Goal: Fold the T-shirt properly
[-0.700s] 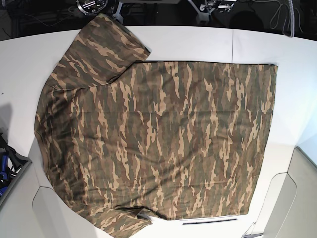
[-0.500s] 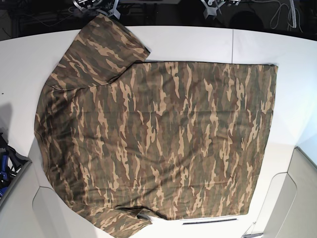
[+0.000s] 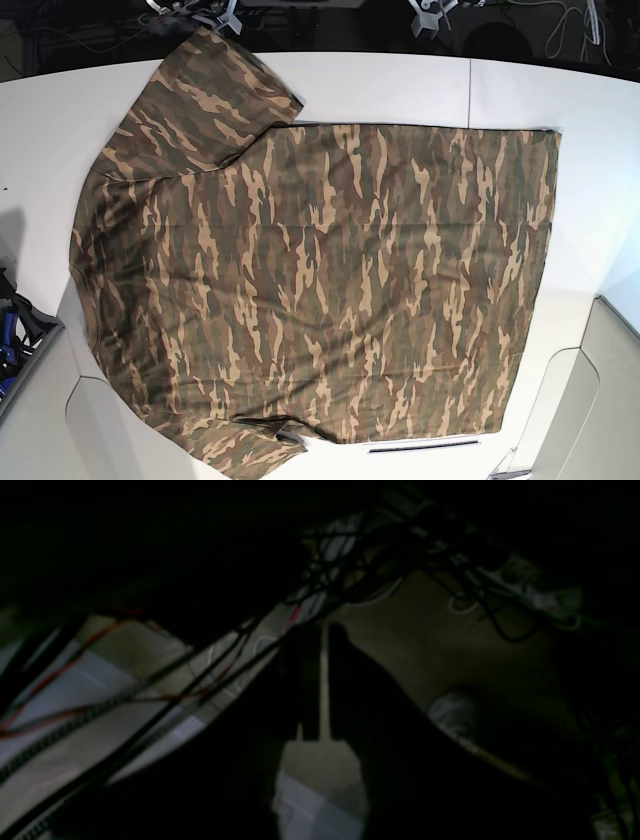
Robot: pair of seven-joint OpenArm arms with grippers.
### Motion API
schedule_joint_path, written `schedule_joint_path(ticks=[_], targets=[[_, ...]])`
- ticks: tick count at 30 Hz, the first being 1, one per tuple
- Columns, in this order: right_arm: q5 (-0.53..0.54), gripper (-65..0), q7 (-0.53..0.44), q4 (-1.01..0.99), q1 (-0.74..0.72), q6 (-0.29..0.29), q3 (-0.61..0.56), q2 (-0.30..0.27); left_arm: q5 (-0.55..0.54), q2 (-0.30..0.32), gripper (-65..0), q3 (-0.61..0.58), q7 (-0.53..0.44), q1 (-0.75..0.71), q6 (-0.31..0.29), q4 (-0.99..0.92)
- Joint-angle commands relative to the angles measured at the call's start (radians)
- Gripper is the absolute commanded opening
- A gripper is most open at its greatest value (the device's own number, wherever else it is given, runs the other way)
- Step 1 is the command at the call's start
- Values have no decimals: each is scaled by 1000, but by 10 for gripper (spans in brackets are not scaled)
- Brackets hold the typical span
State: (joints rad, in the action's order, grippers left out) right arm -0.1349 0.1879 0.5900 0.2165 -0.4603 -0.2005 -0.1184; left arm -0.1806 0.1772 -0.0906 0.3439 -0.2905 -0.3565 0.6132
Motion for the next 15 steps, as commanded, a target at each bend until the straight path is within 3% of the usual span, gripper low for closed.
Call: schedule_joint_path(ticks=[1, 5, 11, 15], targets=[[4, -611, -4, 9, 1, -8, 2, 0, -2, 3, -512, -1, 5, -9, -9, 5], [4, -611, -4, 10, 1, -8, 2, -1, -2, 4, -512, -1, 5, -10, -101, 5], [5, -611, -4, 40, 19, -9, 2, -1, -55, 6, -512, -1, 20, -28, -121, 10], [40, -611, 0, 133, 69, -9, 2, -1, -73, 9, -512, -1, 32, -51, -206, 45]])
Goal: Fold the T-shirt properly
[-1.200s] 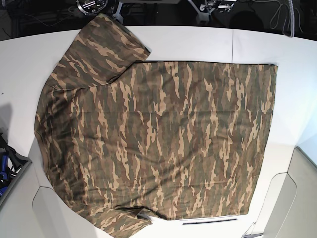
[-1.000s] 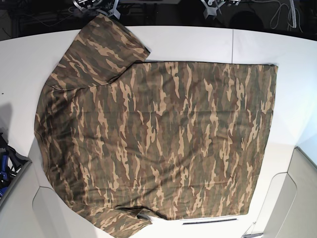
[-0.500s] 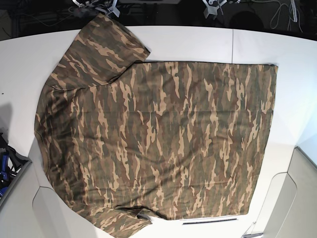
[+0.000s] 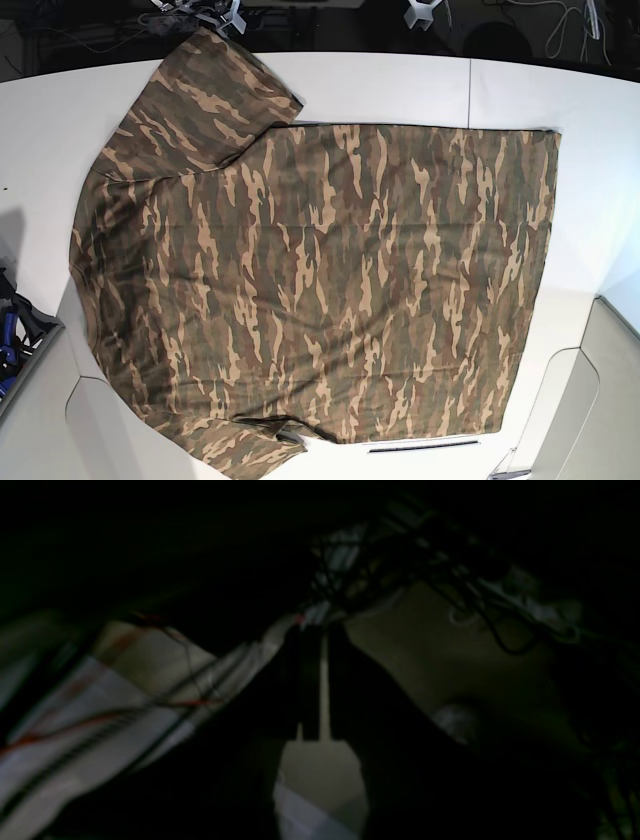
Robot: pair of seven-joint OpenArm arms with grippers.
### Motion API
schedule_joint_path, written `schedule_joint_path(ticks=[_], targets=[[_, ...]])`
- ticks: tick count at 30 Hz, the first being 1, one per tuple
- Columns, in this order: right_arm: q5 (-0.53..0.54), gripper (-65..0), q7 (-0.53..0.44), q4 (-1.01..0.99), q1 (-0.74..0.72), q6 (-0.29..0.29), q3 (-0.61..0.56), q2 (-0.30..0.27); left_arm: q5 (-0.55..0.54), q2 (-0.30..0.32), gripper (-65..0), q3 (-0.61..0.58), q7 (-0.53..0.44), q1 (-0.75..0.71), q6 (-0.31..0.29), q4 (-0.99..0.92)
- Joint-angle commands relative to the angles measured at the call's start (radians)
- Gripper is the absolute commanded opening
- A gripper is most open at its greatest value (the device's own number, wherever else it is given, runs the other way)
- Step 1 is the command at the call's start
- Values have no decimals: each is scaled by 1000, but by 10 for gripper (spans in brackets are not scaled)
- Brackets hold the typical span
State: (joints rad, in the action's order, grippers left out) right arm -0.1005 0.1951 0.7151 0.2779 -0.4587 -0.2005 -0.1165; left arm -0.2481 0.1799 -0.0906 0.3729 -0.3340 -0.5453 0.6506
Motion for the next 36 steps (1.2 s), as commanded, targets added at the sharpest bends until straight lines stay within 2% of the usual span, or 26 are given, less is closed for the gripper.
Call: schedule_joint_path(ticks=[1, 7, 11, 16, 22, 27, 31, 36], targets=[[23, -611, -6, 37, 24, -10, 2, -5, -12, 6, -512, -1, 14, -20, -29, 23], [102, -611, 79, 228, 135, -13, 2, -6, -94, 37, -512, 13, 47, -104, -43, 163], [178, -611, 153, 375, 207, -13, 2, -16, -139, 42, -512, 104, 97, -167, -45, 264], [278, -611, 259, 587, 289, -18, 5, -45, -205, 42, -512, 277, 158, -240, -153, 417], [375, -611, 348, 840, 379, -47, 9, -85, -338, 53, -512, 453, 283, -328, -153, 634], [462, -611, 411, 1035, 427, -47, 33, -122, -433, 77, -512, 555, 327, -398, -153, 799], [518, -611, 516, 1162, 429, -47, 77, -122, -478, 87, -512, 632, 375, -423, -153, 901], [590, -611, 531, 1297, 428, -47, 172, -121, -580, 87, -512, 723, 460, -423, -153, 1005]])
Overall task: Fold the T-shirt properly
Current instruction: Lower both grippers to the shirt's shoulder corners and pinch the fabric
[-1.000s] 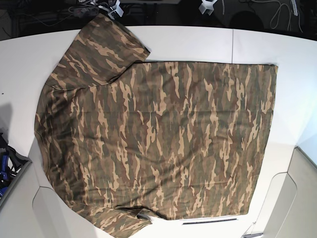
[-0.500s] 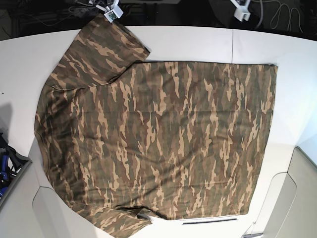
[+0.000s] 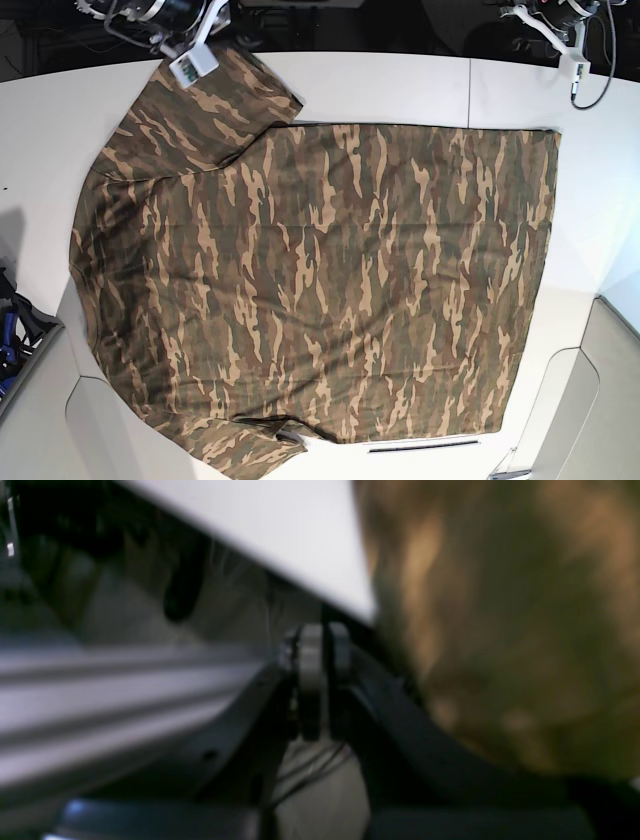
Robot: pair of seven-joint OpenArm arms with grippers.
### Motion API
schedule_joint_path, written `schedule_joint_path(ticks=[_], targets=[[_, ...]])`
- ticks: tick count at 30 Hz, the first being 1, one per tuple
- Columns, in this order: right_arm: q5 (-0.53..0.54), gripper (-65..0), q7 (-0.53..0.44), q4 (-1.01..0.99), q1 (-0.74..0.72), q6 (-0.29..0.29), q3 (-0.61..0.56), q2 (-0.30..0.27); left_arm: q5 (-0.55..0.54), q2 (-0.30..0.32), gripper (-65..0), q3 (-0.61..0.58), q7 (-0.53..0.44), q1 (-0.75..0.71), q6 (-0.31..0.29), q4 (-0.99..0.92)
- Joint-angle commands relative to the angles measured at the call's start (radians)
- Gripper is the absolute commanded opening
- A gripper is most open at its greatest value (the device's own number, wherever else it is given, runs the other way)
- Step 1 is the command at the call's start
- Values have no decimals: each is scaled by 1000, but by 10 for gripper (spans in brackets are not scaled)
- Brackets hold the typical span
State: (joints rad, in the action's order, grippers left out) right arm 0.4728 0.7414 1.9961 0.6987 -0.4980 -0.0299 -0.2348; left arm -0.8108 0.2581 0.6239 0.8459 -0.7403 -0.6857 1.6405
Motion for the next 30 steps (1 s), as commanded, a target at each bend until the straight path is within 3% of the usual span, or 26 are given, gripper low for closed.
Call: schedule_joint_path(ticks=[1, 9, 14, 20, 25, 30], targets=[[27, -611, -15, 42, 6, -7, 26, -3, -34, 9, -512, 26, -9, -16, -12, 33], [87, -604, -13, 127, 0, -7, 235, -3, -89, 15, -512, 120, -11, -16, -12, 140], [136, -497, -10, 126, -3, -6, 376, -3, -137, 48, -512, 121, -11, -13, -12, 165], [163, -485, -11, 126, -15, -2, 524, -3, -169, 102, -505, 121, -36, -5, -12, 165], [164, -478, -10, 101, -42, 24, 588, -3, -169, 142, -314, 121, -81, -3, -12, 165], [163, -349, -11, 27, -60, 34, 592, -3, -164, 144, -301, 121, -86, 43, -12, 165]])
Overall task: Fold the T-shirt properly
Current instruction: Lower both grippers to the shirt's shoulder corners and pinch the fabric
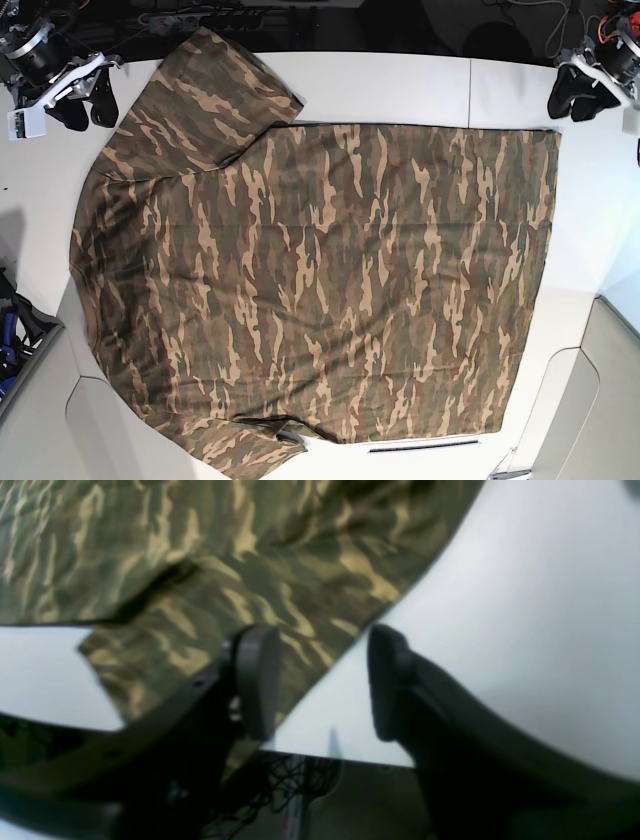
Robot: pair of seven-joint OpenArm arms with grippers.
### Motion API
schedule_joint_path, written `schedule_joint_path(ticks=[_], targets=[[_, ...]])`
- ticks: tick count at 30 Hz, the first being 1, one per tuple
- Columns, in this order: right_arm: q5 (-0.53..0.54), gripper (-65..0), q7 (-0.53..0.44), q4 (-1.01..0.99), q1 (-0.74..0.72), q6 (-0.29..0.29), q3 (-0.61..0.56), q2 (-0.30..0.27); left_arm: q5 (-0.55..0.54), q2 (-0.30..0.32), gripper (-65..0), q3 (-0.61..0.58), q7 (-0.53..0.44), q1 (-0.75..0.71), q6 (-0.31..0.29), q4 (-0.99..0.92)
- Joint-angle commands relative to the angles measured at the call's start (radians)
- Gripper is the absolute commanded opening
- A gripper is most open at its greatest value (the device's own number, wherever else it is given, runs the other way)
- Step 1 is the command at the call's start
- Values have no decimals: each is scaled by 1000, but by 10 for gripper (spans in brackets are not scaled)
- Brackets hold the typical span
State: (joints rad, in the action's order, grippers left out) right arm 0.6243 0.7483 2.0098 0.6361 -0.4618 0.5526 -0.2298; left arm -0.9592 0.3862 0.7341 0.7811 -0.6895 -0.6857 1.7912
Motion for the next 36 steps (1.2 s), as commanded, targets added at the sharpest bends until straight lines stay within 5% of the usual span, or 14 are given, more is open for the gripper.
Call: schedule_joint_path(ticks=[1, 15, 30, 36], targets=[[12, -340, -19, -8, 0, -2, 9, -8, -16, 16, -301, 11, -21, 1, -12, 14], [88, -340, -17, -280, -82, -40, 0, -4, -9, 16, -301, 11, -58, 28, -12, 12], [90, -340, -48, -334, -101, -40, -278, 4, -8, 16, -301, 10, -74, 34, -12, 10], [53, -342, -51, -334, -127, -40, -288, 68, -2, 16, -301, 10, -74, 81, -12, -48]])
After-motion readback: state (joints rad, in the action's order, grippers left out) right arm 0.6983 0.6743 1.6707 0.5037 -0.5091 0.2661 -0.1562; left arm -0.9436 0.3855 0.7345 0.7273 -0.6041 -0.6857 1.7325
